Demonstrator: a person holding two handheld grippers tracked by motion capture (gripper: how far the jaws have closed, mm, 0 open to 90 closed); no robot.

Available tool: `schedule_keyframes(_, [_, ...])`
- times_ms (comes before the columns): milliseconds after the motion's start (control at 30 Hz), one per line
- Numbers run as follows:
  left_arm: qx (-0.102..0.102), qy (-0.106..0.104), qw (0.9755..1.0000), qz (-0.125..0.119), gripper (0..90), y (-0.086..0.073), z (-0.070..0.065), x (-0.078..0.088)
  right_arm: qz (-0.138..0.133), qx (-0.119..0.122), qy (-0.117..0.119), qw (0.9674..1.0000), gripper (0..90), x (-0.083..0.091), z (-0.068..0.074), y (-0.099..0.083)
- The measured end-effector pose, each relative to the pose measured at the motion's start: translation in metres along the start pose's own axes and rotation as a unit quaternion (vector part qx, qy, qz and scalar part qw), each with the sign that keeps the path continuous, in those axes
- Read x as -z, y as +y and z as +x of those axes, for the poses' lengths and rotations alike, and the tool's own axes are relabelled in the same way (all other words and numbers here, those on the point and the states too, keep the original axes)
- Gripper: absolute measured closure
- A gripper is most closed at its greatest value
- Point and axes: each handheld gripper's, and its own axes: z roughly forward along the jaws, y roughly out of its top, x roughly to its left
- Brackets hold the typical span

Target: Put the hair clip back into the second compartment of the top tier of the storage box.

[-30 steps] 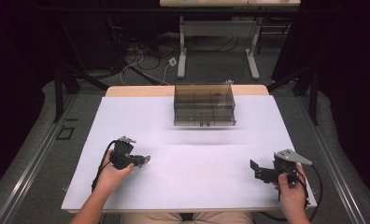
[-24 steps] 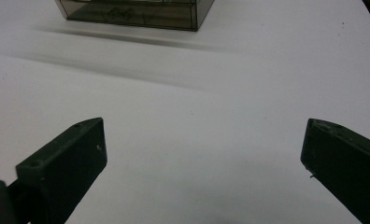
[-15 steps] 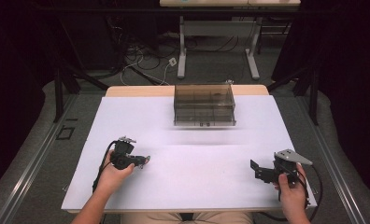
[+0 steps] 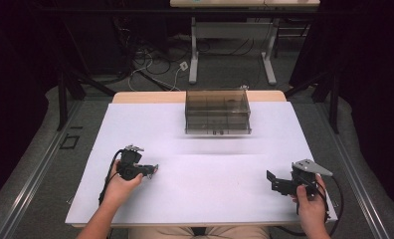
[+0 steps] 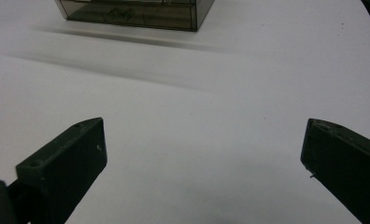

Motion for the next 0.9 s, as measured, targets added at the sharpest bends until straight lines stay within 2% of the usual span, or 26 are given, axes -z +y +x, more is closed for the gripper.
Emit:
schedule_keyframes(133, [0.004,0.004,0.9999,-0.008,83.7,0.000,0.001,0.002,0.000,-0.001,0.001,1.0000,0.1,0.000,0.000,0.000])
schedule_keyframes(167, [0.008,0.005,0.9999,-0.010,83.7,0.001,0.001,0.002,0.009,0.000,0.000,1.0000,0.1,0.001,0.000,0.001])
schedule_keyframes(200, [0.007,0.006,0.9999,-0.014,83.7,0.001,0.001,0.003,0.000,-0.001,0.001,1.0000,0.1,0.000,0.000,0.000])
schedule_keyframes(233, [0.003,0.005,0.9999,-0.011,83.7,0.001,0.002,0.004,0.000,-0.002,0.000,1.0000,0.1,0.000,0.000,0.000])
schedule_keyframes(333, [0.013,0.009,0.9996,-0.021,83.7,0.002,0.002,0.005,0.000,-0.001,0.001,1.0000,0.1,0.000,0.000,0.000])
schedule_keyframes(367, [0.008,0.010,0.9997,-0.022,83.7,0.002,0.003,0.006,0.000,0.000,0.000,1.0000,0.1,0.000,0.000,0.000])
schedule_keyframes(533, [0.016,0.017,0.9992,-0.034,83.7,0.003,0.004,0.010,0.000,-0.002,0.000,1.0000,0.1,0.000,0.000,0.000])
schedule_keyframes(600, [0.019,0.021,0.9987,-0.042,83.7,0.003,0.004,0.012,0.009,0.000,0.000,1.0000,0.1,0.001,0.000,0.000])
schedule_keyframes(667, [0.020,0.024,0.9984,-0.048,83.7,0.003,0.005,0.013,0.001,-0.001,0.000,1.0000,0.1,0.000,0.000,0.000])
schedule_keyframes(900, [0.027,0.031,0.9967,-0.070,83.7,0.003,0.006,0.017,-0.002,-0.003,0.004,1.0000,0.1,-0.001,-0.001,0.000])
